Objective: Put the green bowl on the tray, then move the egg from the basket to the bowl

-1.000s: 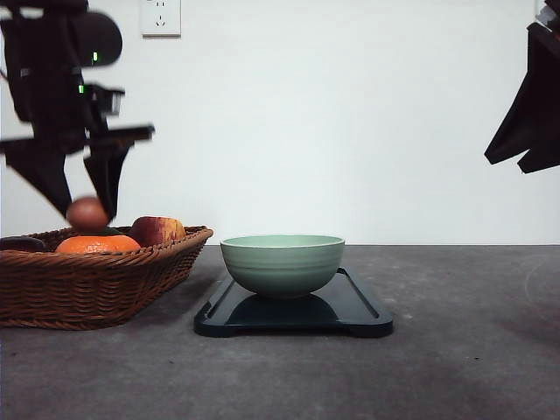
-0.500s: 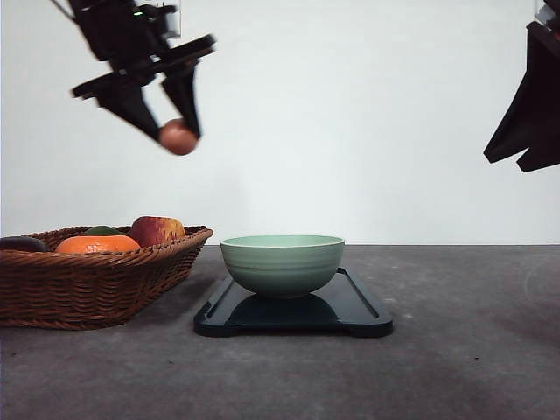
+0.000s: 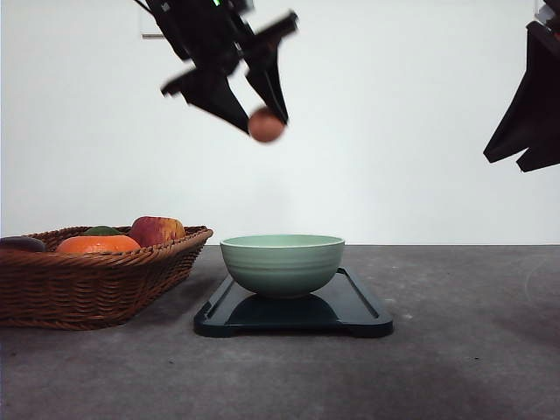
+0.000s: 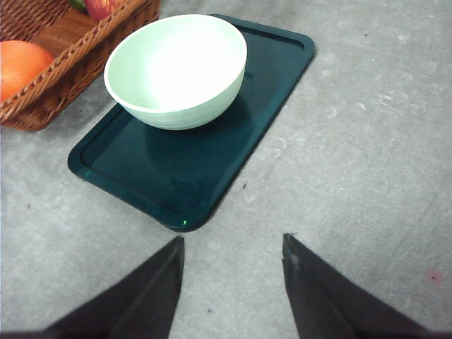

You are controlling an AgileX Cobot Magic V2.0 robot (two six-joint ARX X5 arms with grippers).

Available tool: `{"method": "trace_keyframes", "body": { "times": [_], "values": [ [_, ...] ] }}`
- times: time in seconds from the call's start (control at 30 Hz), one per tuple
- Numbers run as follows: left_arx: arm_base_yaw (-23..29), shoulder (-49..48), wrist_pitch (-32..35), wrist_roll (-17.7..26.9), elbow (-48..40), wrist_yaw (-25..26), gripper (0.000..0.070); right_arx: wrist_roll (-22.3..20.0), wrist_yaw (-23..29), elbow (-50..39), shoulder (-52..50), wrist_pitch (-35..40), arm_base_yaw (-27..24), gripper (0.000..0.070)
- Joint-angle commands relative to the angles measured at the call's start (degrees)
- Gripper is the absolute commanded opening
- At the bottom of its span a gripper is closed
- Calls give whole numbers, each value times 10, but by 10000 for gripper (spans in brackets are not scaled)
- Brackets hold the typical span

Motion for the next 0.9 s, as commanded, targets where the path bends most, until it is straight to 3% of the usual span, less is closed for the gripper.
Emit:
{"method": "trace_keyframes", "body": {
  "times": [0.0, 0.5, 0.87],
  "values": [
    [-10, 28, 9, 4, 12, 2, 218, 6, 1, 1, 3, 6, 2, 273],
    [-40, 149, 8, 19, 12, -47, 218, 6, 1, 1, 3, 6, 2, 273],
    [-42, 167, -9, 21, 12, -84, 218, 6, 2, 1, 3, 6, 2, 273]
  ]
}}
